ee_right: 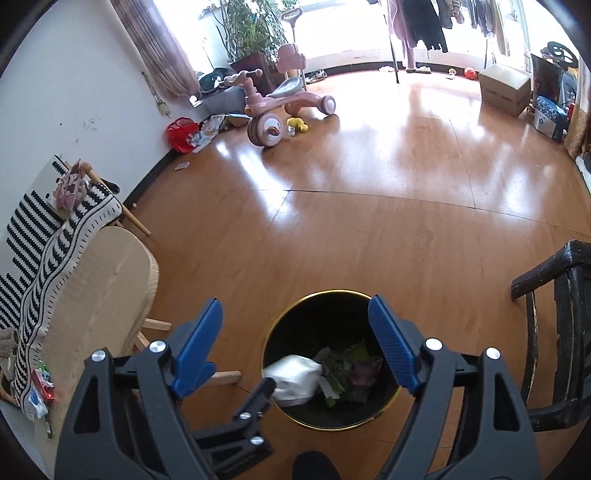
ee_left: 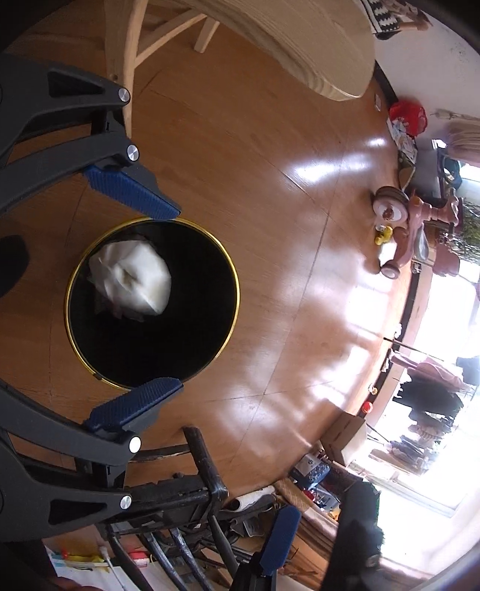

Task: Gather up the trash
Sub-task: 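Return both open tools to the remaining trash on the table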

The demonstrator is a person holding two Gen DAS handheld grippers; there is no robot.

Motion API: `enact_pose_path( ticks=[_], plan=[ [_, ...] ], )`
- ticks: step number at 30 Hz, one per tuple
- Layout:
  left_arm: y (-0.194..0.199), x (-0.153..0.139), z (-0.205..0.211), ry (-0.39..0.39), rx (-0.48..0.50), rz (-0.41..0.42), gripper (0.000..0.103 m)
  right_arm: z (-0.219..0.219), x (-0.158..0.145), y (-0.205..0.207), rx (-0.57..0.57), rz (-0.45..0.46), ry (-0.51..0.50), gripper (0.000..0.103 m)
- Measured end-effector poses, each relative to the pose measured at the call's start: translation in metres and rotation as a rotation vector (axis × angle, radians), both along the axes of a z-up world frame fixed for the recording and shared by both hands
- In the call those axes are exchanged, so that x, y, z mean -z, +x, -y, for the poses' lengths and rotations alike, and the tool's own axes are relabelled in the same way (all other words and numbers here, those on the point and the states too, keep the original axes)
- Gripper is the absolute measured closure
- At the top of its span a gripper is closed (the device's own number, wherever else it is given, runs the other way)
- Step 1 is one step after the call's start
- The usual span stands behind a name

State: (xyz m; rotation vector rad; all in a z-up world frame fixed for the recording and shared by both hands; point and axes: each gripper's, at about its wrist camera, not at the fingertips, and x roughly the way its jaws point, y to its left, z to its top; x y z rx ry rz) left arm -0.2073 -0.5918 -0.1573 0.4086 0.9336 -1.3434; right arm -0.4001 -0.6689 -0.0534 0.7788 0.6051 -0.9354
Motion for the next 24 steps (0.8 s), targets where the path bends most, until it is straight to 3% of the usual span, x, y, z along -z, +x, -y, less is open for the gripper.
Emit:
enact_pose_path(
  ticks=[6,13,17,24],
  plan=[
    [0.012,-0.012,-0.013,-0.007,-0.036,0.009,0.018,-0.009,-0.010,0.020,-0.042,0.019,-0.014,0.023],
    [0.064,-0.051,-0.068,-0.033,-0.179,0.072,0.013,-0.037,-0.023,0.080,-0.160,0.032,-0.036,0.021],
    [0.100,-0.075,-0.116,-0.031,-0.286,0.140,0.011,-0.066,-0.032,0.123,-0.236,0.035,-0.065,0.018],
    [0.184,-0.110,-0.244,-0.006,-0.550,0.242,0.010,-0.134,-0.043,0.219,-0.414,0.056,-0.079,0.017]
  ],
)
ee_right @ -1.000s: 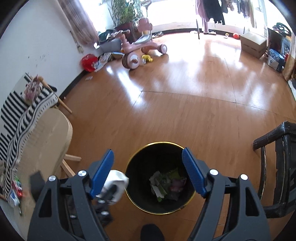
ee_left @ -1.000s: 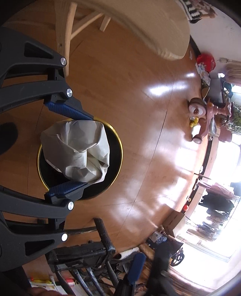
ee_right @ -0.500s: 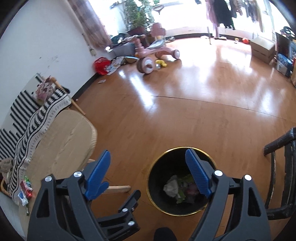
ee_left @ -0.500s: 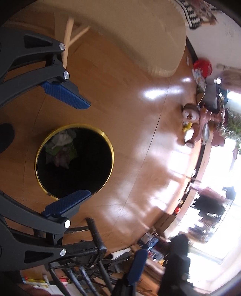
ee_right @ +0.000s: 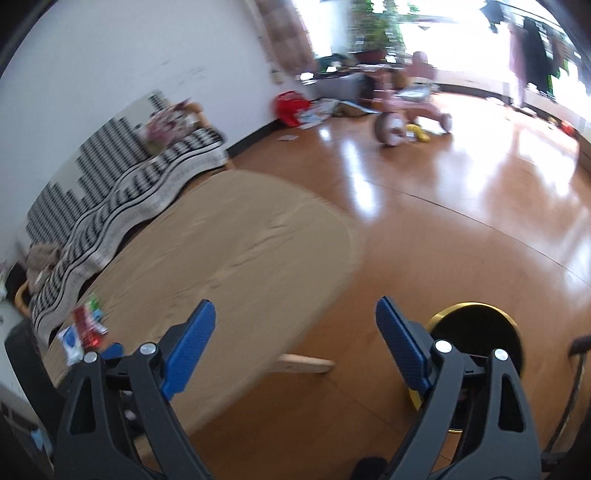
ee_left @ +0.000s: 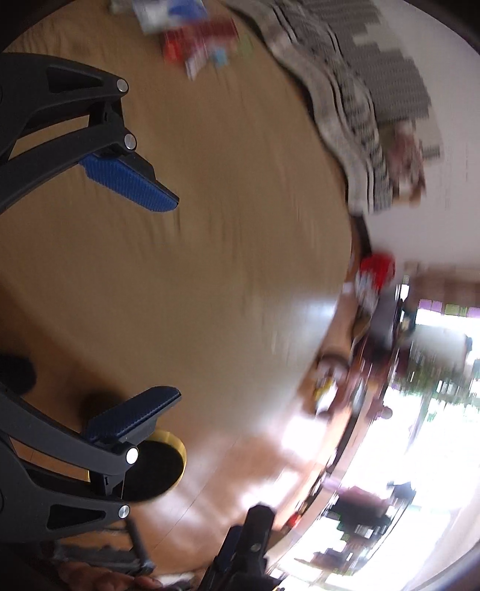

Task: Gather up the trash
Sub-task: 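Return both open tools to the remaining trash on the table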

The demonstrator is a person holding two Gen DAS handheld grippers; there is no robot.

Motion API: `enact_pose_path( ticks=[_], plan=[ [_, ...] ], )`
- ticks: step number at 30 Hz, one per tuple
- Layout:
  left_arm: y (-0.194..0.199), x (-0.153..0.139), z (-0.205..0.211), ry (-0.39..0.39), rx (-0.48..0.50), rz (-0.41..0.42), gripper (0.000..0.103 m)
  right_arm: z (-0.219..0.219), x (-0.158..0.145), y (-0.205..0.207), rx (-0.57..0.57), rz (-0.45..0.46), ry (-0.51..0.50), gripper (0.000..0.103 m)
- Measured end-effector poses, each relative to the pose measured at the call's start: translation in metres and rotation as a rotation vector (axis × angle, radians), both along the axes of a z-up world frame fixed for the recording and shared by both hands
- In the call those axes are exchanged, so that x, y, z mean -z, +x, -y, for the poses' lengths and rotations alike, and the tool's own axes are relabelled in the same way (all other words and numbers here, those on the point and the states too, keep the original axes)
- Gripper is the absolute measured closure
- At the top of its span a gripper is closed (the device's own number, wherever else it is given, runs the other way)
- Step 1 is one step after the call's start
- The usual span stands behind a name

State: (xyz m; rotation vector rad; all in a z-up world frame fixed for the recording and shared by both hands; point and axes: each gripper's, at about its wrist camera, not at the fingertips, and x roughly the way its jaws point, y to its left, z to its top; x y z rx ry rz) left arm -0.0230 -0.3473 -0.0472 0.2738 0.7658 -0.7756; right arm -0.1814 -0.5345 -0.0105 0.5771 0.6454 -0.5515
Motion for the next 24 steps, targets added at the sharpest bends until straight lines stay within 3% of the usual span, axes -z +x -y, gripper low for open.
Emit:
enact_pose_path(
  ticks=[12,17,24],
  plan=[
    [0.107,-0.019,-0.230,-0.008,-0.429,0.040,0.010,-0.164,0.001,0.156,-0.332,-0.033,-0.092,0.017],
    [0.136,-0.002,-0.289,-0.004,-0.536,0.005,0.010,-0.220,0.014,0.197,-0.446,-0.047,-0.088,0.017],
    [0.173,0.035,-0.315,0.036,-0.594,-0.070,0.010,-0.289,0.025,0.230,-0.580,-0.063,-0.151,0.017]
  ],
)
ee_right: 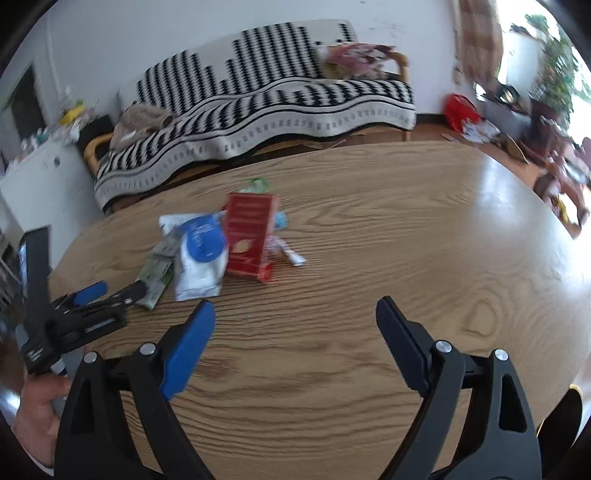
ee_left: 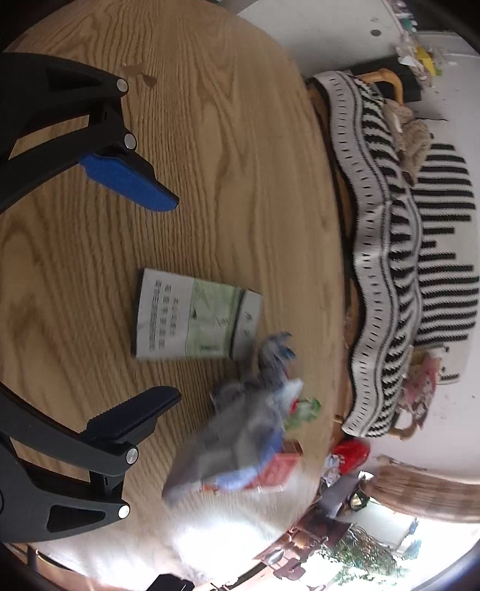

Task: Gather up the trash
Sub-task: 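Return both open tools to the remaining trash on the table, then grasp the green cigarette pack with the left tool while the right tool grasps the baby wipes bag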

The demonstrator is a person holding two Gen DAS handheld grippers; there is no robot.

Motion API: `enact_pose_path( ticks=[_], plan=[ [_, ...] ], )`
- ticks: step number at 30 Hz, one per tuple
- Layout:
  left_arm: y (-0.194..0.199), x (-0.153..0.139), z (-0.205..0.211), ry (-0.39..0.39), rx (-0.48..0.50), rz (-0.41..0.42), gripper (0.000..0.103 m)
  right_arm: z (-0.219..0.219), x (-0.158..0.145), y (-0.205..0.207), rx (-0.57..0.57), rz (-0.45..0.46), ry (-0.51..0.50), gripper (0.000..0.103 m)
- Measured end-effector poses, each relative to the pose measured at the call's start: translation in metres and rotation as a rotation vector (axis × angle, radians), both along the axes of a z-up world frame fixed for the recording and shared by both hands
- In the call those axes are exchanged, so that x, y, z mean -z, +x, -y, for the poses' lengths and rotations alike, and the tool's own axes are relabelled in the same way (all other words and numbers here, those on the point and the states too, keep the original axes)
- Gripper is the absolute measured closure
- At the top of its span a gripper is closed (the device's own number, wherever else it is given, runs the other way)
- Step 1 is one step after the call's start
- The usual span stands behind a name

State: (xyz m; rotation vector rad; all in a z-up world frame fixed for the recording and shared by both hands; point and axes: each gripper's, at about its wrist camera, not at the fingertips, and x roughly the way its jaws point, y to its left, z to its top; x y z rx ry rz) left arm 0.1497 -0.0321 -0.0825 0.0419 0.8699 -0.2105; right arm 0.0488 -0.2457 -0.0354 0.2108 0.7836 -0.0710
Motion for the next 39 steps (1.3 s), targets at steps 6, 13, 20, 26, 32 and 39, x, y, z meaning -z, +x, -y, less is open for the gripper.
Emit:
enact_pose_path(
  ticks=[6,13,20,26,32,39],
  plan=[
    [0.018,0.016,0.009,-0.010,0.028,-0.043,0.010,-0.026,0.007,0.014,-0.056,-0.012,-0.017,0.017],
    [0.016,0.017,0.013,0.089,0.044,-0.021,0.046,-0.047,0.019,0.038,-0.097,-0.036,-0.035,0.017],
    [0.005,0.006,-0.018,0.047,-0.006,-0.045,0.047,-0.069,0.033,0.073,-0.123,-0.049,-0.059,0.017],
    [-0.011,-0.010,-0.033,0.050,-0.014,-0.022,0.047,-0.083,0.039,0.099,-0.124,-0.039,-0.086,0.018],
    [-0.011,-0.016,-0.033,0.060,-0.012,-0.002,0.047,-0.090,0.041,0.103,-0.162,-0.046,-0.101,0.062],
    [-0.013,-0.026,-0.024,0.041,-0.011,0.015,0.047,-0.075,0.012,0.071,-0.184,0.021,-0.026,0.070]
  ],
)
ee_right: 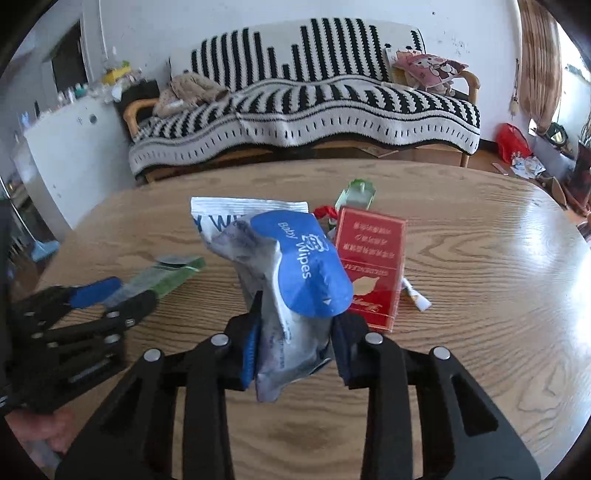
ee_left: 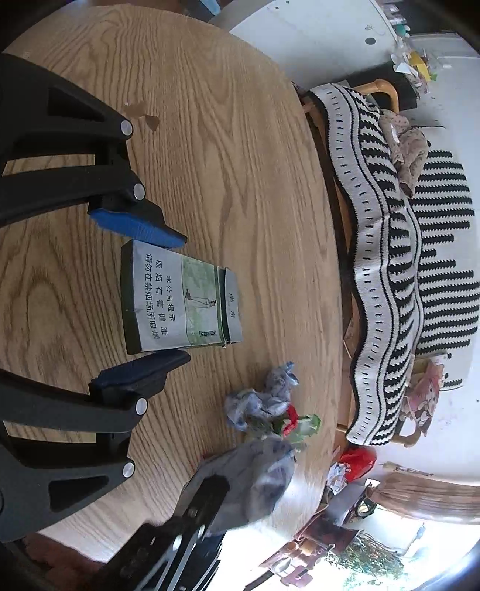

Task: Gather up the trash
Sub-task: 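Grasp the green cigarette pack with the left tool while the right tool grasps the baby wipes bag, then carry the cigarette pack and wipes bag over the black bin and release both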

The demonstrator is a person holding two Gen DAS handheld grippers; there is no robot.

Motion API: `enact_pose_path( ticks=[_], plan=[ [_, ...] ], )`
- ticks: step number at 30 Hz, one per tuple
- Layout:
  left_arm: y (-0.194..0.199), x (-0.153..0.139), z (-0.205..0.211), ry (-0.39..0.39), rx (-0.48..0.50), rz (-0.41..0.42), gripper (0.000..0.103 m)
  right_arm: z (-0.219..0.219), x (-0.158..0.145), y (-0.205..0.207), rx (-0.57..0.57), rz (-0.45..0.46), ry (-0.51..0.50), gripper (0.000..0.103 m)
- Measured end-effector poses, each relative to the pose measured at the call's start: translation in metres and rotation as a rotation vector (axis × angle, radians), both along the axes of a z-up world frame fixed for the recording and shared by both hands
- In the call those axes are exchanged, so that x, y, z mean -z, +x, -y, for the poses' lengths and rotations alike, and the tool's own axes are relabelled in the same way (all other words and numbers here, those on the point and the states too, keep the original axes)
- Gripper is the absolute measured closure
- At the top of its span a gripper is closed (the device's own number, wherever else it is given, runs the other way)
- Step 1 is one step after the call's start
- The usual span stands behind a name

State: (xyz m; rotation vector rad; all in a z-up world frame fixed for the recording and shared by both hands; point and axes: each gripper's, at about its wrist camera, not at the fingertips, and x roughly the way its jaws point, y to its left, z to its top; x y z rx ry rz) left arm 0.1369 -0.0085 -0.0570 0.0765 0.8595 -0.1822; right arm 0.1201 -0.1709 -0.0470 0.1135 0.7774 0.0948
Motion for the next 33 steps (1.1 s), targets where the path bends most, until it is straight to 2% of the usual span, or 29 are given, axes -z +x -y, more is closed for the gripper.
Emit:
enact_pose_path(
  ticks=[4,10,12,16,19,22,24,25,26,27,30,31,33],
  plan=[
    [-0.006,-0.012,0.012,-0.019,0.010,0.026,0.047,0.030,-0.015,-0.023,0.025,0.006,0.057,0.070],
    [-0.027,-0.036,0.049,-0.062,0.070,0.077,0.048,0.093,-0.032,-0.072,0.128,0.022,0.066,0.070],
    [-0.034,-0.042,0.066,-0.079,0.106,0.087,0.074,0.119,-0.037,-0.093,0.173,0.027,0.053,0.070],
    [-0.053,-0.049,0.111,-0.108,0.191,0.086,0.077,0.175,-0.042,-0.140,0.275,0.028,0.030,0.070],
    [-0.065,-0.052,0.144,-0.121,0.254,0.088,0.091,0.216,-0.041,-0.178,0.348,0.024,0.017,0.070],
    [-0.074,-0.052,0.175,-0.137,0.294,0.071,0.091,0.256,-0.036,-0.214,0.415,0.010,0.011,0.070],
    [-0.078,-0.050,0.191,-0.118,0.296,0.067,0.087,0.280,-0.028,-0.236,0.455,-0.010,0.006,0.070],
    [-0.079,-0.048,0.193,-0.103,0.290,0.069,0.065,0.292,-0.023,-0.247,0.473,-0.023,0.008,0.070],
    [-0.080,-0.045,0.194,-0.075,0.275,0.084,0.026,0.301,-0.020,-0.255,0.487,-0.033,0.008,0.070],
    [-0.080,-0.042,0.192,-0.041,0.257,0.116,0.014,0.307,-0.017,-0.259,0.497,-0.040,0.007,0.070],
    [-0.071,-0.028,0.181,0.087,0.213,0.144,0.012,0.322,-0.011,-0.269,0.513,-0.053,0.023,0.070],
    [-0.063,-0.020,0.172,0.122,0.177,0.130,0.012,0.323,-0.010,-0.269,0.511,-0.055,0.025,0.070],
    [-0.046,0.001,0.150,0.130,0.108,0.058,0.012,0.323,-0.008,-0.267,0.494,-0.059,0.028,0.070]
  ],
)
